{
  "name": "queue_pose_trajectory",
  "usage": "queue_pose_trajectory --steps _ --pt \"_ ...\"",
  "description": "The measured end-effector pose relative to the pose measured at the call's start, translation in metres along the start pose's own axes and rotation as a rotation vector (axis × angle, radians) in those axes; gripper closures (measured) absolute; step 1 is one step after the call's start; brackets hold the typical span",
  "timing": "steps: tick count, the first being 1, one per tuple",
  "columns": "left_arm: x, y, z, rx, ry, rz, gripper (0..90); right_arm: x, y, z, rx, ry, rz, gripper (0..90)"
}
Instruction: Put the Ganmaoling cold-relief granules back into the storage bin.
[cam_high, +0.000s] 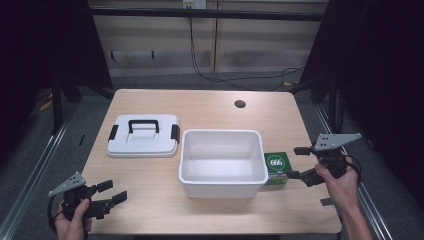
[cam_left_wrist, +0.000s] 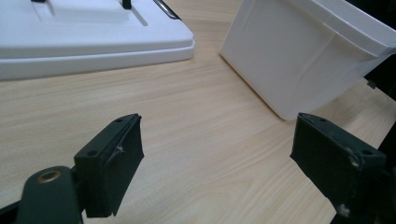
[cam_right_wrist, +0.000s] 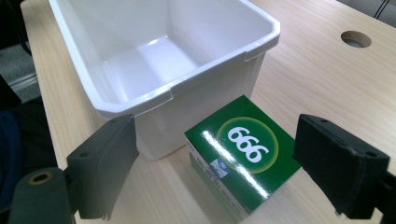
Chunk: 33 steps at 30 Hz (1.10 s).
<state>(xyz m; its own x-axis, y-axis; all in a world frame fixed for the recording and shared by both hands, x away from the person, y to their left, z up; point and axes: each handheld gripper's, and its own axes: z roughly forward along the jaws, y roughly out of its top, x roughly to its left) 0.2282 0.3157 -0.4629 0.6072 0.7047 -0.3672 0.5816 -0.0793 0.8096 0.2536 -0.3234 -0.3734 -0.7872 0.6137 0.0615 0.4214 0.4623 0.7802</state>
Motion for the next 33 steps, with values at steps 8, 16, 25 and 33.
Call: queue_pose_trajectory --steps 8,16,25,33 --pt "0.001 0.0 0.0 0.002 0.001 -0.001 16.3 -0.007 0.024 0.005 0.151 0.032 -0.067 13.3" --pt "0.0 0.0 0.001 0.003 -0.003 0.0 16.3 -0.014 0.04 0.011 0.259 0.041 -0.101 13.4" --pt "0.0 0.0 0.002 0.006 -0.003 -0.001 16.3 -0.021 0.046 0.03 0.44 0.076 -0.168 13.4" --pt "0.0 0.0 0.002 0.011 -0.007 0.003 16.4 -0.022 0.053 0.053 0.59 0.128 -0.234 13.7"
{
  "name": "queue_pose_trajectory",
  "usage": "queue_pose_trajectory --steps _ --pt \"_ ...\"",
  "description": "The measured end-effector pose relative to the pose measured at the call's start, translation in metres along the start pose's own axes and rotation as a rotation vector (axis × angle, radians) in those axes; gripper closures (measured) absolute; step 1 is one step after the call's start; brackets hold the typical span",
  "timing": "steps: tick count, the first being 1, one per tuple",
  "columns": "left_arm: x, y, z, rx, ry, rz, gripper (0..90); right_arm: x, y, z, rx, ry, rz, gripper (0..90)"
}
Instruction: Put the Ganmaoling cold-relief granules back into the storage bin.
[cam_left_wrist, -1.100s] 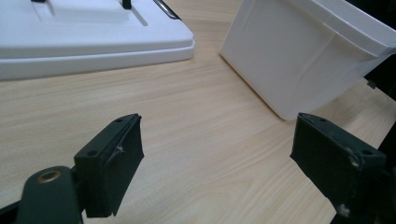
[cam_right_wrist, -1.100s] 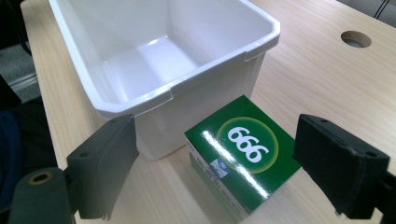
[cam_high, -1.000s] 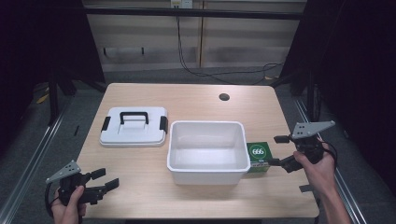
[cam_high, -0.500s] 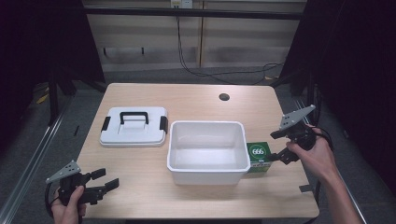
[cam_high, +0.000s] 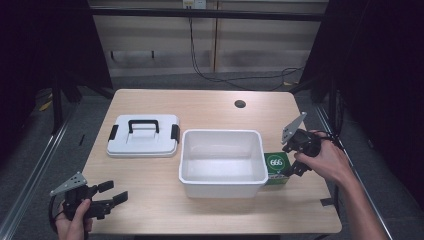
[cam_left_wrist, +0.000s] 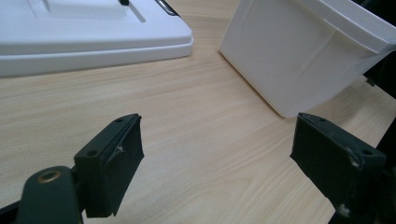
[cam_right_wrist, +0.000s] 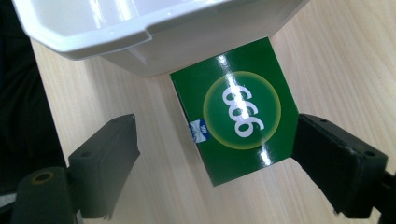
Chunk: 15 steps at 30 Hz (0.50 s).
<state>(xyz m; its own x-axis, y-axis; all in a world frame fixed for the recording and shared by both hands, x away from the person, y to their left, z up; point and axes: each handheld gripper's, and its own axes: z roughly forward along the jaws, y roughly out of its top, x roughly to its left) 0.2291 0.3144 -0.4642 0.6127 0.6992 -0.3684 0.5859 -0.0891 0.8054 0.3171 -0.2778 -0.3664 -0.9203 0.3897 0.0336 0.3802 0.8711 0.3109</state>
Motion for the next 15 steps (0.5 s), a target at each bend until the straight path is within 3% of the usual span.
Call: queue_pose_trajectory --steps 6,13,15 --pt "0.0 0.0 0.0 -0.001 -0.001 -0.004 16.4 -0.006 0.007 0.009 0.024 0.023 -0.041 12.7" --pt "0.0 0.0 0.001 0.001 -0.003 -0.008 16.3 -0.011 0.011 0.022 0.105 0.017 -0.088 8.4" --pt "0.0 0.0 0.001 0.002 -0.004 -0.006 16.3 -0.012 0.013 0.023 0.101 0.011 -0.109 8.3"
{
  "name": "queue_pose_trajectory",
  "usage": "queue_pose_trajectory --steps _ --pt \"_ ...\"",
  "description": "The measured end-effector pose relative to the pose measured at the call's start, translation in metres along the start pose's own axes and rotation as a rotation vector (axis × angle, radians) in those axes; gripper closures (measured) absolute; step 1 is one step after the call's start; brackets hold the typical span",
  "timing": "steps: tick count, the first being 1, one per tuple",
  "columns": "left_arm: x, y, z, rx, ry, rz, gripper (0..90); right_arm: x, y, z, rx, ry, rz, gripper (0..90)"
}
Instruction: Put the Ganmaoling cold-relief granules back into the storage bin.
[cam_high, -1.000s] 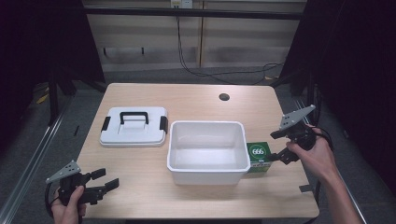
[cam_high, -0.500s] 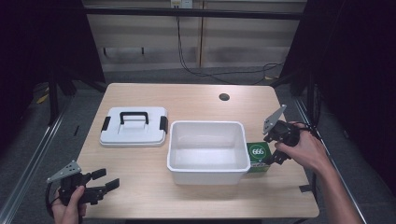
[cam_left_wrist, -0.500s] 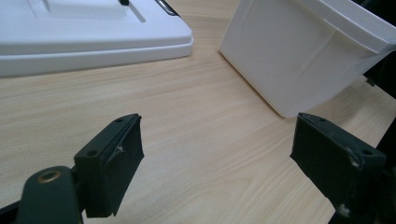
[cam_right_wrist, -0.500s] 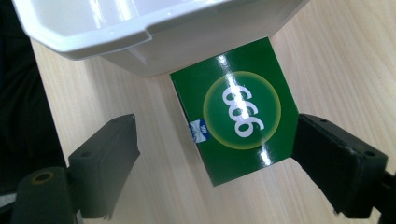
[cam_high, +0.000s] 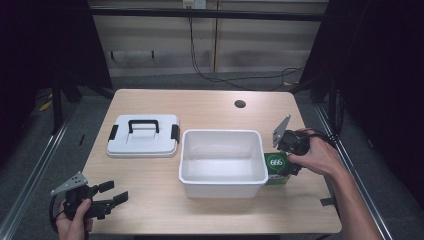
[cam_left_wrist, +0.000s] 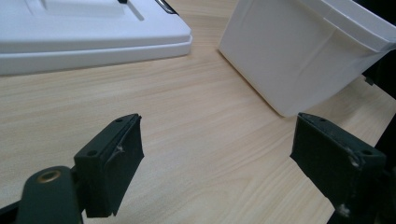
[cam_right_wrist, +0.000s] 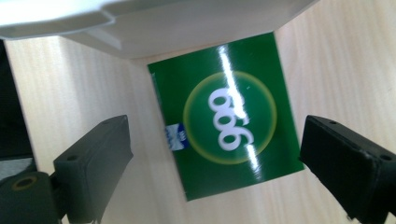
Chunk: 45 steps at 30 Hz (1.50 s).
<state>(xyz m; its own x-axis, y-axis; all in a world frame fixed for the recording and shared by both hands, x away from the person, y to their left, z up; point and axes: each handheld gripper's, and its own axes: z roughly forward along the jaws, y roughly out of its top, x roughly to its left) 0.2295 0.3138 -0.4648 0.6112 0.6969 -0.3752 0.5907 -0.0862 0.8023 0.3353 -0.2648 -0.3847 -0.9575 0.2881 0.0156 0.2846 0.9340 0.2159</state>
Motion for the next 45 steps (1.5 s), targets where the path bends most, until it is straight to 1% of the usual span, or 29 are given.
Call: queue_pose_trajectory --steps 1,3,4,5,6,8,9,11,12,15,17,19,21,23,24,25,27,29,32,34,35,37,41,44,45 --pt "0.0 0.0 0.0 -0.001 0.0 0.001 16.3 -0.001 0.001 0.0 -0.002 -0.006 -0.016 8.3" --pt "0.0 0.0 0.0 0.0 -0.003 0.001 16.3 -0.002 0.003 0.001 0.0 0.0 -0.029 8.2" --pt "0.0 0.0 0.0 0.0 -0.003 0.0 16.3 -0.003 0.004 0.001 0.008 -0.01 -0.041 8.1" --pt "0.0 0.0 0.0 0.0 -0.003 0.0 16.3 -0.002 0.005 0.002 0.022 -0.007 -0.038 8.1" --pt "0.0 0.0 0.0 0.001 -0.003 0.0 16.3 -0.003 0.007 0.004 0.029 -0.002 -0.056 8.1" --pt "0.0 0.0 0.0 0.001 -0.003 0.002 16.3 -0.003 0.009 0.007 0.055 -0.005 -0.068 8.1" --pt "0.0 0.0 0.0 0.001 -0.004 0.001 16.3 -0.004 0.01 0.008 0.057 0.003 -0.087 8.1" --pt "0.0 0.0 0.0 0.0 -0.004 -0.002 16.3 -0.005 0.012 0.01 0.056 0.003 -0.095 8.1" --pt "0.0 0.0 -0.001 0.0 -0.002 0.001 16.3 -0.005 0.012 0.012 0.068 0.011 -0.101 8.1" --pt "0.0 0.0 0.0 0.001 -0.004 0.002 16.3 -0.007 0.014 0.015 0.083 0.014 -0.119 8.1" --pt "0.0 0.0 0.0 0.0 -0.003 0.0 16.3 -0.007 0.014 0.017 0.088 0.006 -0.115 8.0" --pt "0.0 0.0 0.0 0.0 -0.002 -0.002 16.3 -0.008 0.013 0.019 0.093 0.013 -0.12 8.1" --pt "0.0 0.0 0.0 0.0 -0.002 -0.002 16.3 -0.008 0.013 0.02 0.097 0.004 -0.123 8.1" --pt "0.001 -0.001 0.0 0.0 -0.002 -0.003 16.4 -0.008 0.012 0.024 0.097 0.012 -0.124 8.1" --pt "0.001 0.0 0.0 0.0 -0.001 -0.003 16.3 -0.008 0.012 0.025 0.105 0.009 -0.123 8.1" --pt "0.001 0.0 0.0 0.0 -0.003 -0.002 16.3 -0.009 0.012 0.028 0.112 0.012 -0.134 8.1" --pt "0.0 0.0 0.0 0.0 -0.003 -0.001 16.3 -0.008 0.012 0.031 0.124 0.014 -0.127 8.1" --pt "0.0 -0.001 0.0 0.0 -0.002 -0.004 16.3 -0.009 0.012 0.034 0.121 0.012 -0.141 8.2" --pt "0.001 -0.001 0.0 0.0 -0.002 -0.003 16.3 -0.008 0.013 0.037 0.14 0.006 -0.142 9.7" --pt "0.0 -0.001 0.0 0.0 -0.002 -0.003 16.3 -0.008 0.013 0.039 0.148 0.002 -0.157 10.9" --pt "0.0 -0.001 0.0 0.0 -0.002 -0.003 16.3 -0.007 0.013 0.04 0.15 -0.001 -0.151 11.2" --pt "0.0 -0.001 0.0 0.0 -0.002 -0.003 16.3 -0.008 0.014 0.042 0.148 -0.003 -0.169 12.0" --pt "0.0 -0.001 0.0 0.0 -0.001 -0.003 16.3 -0.007 0.014 0.042 0.15 -0.005 -0.171 13.3" --pt "0.001 -0.001 0.0 0.001 -0.001 -0.002 16.3 -0.006 0.015 0.041 0.169 -0.003 -0.164 14.4" --pt "0.0 -0.001 0.0 0.001 -0.002 -0.001 16.3 -0.007 0.016 0.042 0.168 0.001 -0.174 14.7"
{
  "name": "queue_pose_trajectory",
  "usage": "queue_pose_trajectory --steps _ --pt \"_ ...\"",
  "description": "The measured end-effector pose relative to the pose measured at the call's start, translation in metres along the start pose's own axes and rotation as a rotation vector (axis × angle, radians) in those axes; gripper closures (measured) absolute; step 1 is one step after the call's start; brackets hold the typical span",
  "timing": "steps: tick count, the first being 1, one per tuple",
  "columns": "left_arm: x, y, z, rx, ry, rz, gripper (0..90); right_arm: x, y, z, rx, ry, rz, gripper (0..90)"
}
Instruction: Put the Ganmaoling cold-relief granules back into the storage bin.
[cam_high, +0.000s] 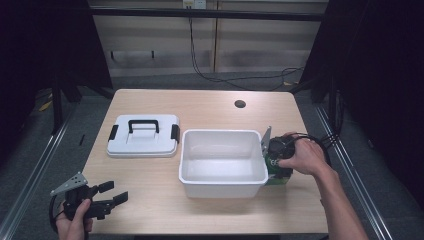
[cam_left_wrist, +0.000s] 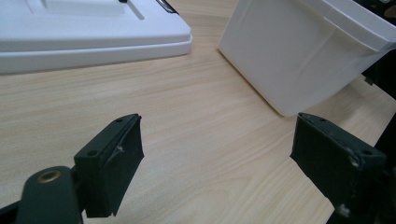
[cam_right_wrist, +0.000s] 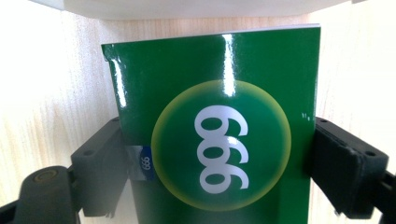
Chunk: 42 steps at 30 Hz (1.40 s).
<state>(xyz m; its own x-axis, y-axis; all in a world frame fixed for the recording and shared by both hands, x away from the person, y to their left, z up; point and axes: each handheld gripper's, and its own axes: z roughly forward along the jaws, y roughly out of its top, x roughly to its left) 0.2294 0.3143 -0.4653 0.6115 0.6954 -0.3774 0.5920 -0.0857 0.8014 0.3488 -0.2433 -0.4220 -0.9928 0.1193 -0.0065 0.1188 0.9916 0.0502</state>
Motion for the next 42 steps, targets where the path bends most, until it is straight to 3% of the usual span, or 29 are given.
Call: queue_pose_trajectory --steps 6,11,23,32,35,42 --pt "0.0 0.0 0.0 0.0 0.001 -0.002 16.4 0.0 0.002 -0.002 0.029 0.03 0.04 15.3" --pt "0.0 0.0 0.0 -0.001 0.0 -0.002 16.3 0.001 0.002 -0.003 0.034 0.043 0.034 15.4" --pt "0.0 0.0 -0.001 0.002 0.001 0.002 16.3 0.004 -0.001 -0.02 0.063 0.036 0.049 15.6" --pt "0.0 0.0 -0.001 0.0 0.001 -0.001 16.3 0.005 -0.006 -0.034 0.053 0.014 0.062 15.6" --pt "0.0 0.0 -0.001 0.002 0.001 0.001 16.3 0.007 -0.007 -0.041 0.052 0.013 0.086 15.6" --pt "0.0 0.0 0.0 -0.002 0.001 -0.003 16.3 0.007 -0.011 -0.049 0.047 -0.004 0.08 15.6"
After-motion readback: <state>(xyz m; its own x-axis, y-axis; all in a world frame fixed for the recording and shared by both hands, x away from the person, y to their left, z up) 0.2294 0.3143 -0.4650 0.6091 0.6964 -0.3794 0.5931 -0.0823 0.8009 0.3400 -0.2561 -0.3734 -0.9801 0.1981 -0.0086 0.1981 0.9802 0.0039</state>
